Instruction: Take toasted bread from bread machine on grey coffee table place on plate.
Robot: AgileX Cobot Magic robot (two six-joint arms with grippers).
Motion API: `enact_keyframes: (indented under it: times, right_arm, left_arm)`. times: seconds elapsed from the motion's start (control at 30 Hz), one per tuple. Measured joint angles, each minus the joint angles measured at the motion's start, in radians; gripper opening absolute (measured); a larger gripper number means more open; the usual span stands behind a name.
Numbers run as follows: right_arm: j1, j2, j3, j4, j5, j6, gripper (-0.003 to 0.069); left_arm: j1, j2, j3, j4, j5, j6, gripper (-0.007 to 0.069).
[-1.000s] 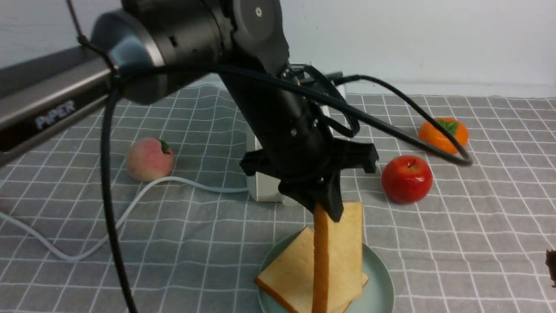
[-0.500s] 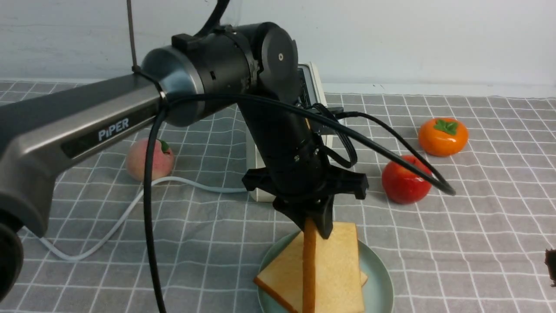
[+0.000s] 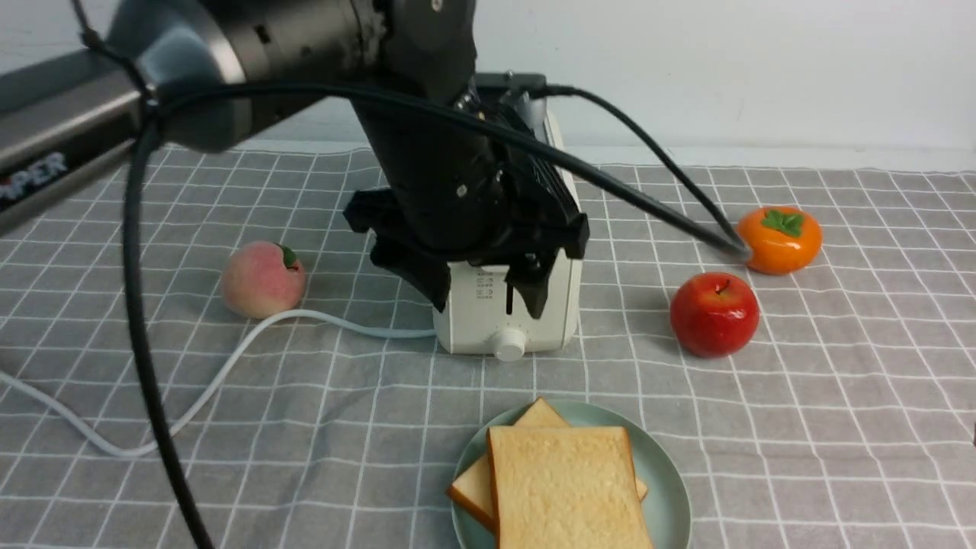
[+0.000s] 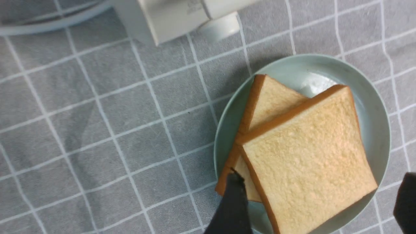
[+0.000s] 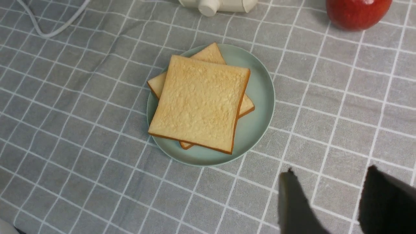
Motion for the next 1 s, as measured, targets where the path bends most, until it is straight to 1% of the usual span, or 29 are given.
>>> enact_keyframes:
  times: [0.03, 0.1, 0.13, 0.17, 0.3, 0.33, 0.37, 0.4, 0.47, 0.5, 0.57, 0.6, 0.67, 0.77, 0.83, 0.87, 0.97, 1.0]
  right_arm:
    - [0.0, 0.0, 0.0, 0.0, -0.023, 0.002, 0.0167]
    - [0.0, 0.0, 0.0, 0.0, -0.066, 0.002, 0.0036]
    - [0.0, 0.0, 0.0, 0.0, -0.066, 0.002, 0.0028]
    - [0.0, 0.0, 0.0, 0.0, -0.109, -0.002, -0.0012]
    - [0.0, 0.0, 0.0, -0.009, -0.145, -0.05, -0.002]
    - [0.0, 0.0, 0.0, -0.01, -0.146, -0.052, -0.002]
    - [0.0, -0.001, 0.0, -0.015, -0.146, -0.062, -0.002]
    - [0.0, -0.006, 0.003, -0.018, -0.149, -0.078, -0.002]
    - [0.0, -0.027, 0.021, 0.002, -0.172, -0.094, -0.0019]
    - [0.0, -0.044, 0.043, 0.025, -0.194, -0.107, -0.0019]
    - [0.0, -0.093, 0.086, 0.069, -0.238, -0.134, -0.0019]
    - [0.0, -0.117, 0.114, 0.097, -0.258, -0.147, -0.0019]
    - [0.0, -0.188, 0.172, 0.143, -0.296, -0.177, -0.0019]
    - [0.002, -0.286, 0.236, 0.179, -0.32, -0.197, -0.0019]
    - [0.016, -0.394, 0.289, 0.192, -0.325, -0.201, -0.0019]
    - [0.019, -0.403, 0.298, 0.193, -0.325, -0.202, -0.0018]
    - [0.057, -0.57, 0.351, 0.2, -0.323, -0.204, -0.0015]
    - [0.058, -0.579, 0.353, 0.2, -0.322, -0.204, -0.0015]
  left_arm:
    - [0.0, -0.038, -0.001, 0.009, 0.002, -0.021, 0.0569]
    - [0.0, -0.073, -0.001, 0.004, 0.003, -0.028, 0.0524]
    - [0.0, -0.073, -0.001, 0.002, 0.003, -0.028, 0.0519]
    - [0.0, -0.101, -0.001, -0.004, 0.002, -0.028, 0.0461]
    - [0.0, -0.133, -0.001, -0.003, 0.013, -0.03, 0.0311]
    - [0.0, -0.136, -0.001, 0.0, 0.014, -0.031, 0.0293]
    - [0.0, -0.141, -0.001, 0.007, 0.015, -0.032, 0.0248]
    - [0.0, -0.151, -0.001, 0.018, 0.016, -0.039, 0.0179]
    - [0.0, -0.165, 0.003, 0.028, 0.016, -0.051, 0.0106]
    - [0.0, -0.181, 0.012, 0.03, 0.016, -0.059, 0.0061]
    - [0.0, -0.221, 0.037, 0.03, 0.016, -0.077, -0.0002]
    - [0.0, -0.235, 0.047, 0.029, 0.016, -0.083, -0.0014]
    - [0.0, -0.296, 0.091, 0.025, 0.016, -0.113, -0.0014]
    - [0.0, -0.382, 0.165, 0.025, 0.016, -0.142, -0.0014]
    - [0.0, -0.476, 0.24, 0.022, 0.016, -0.172, -0.0014]
    - [0.0, -0.484, 0.247, 0.02, 0.016, -0.176, -0.0014]
    - [0.0, -0.643, 0.403, -0.001, 0.016, -0.247, -0.0014]
    - [0.0, -0.653, 0.413, -0.003, 0.016, -0.251, -0.0014]
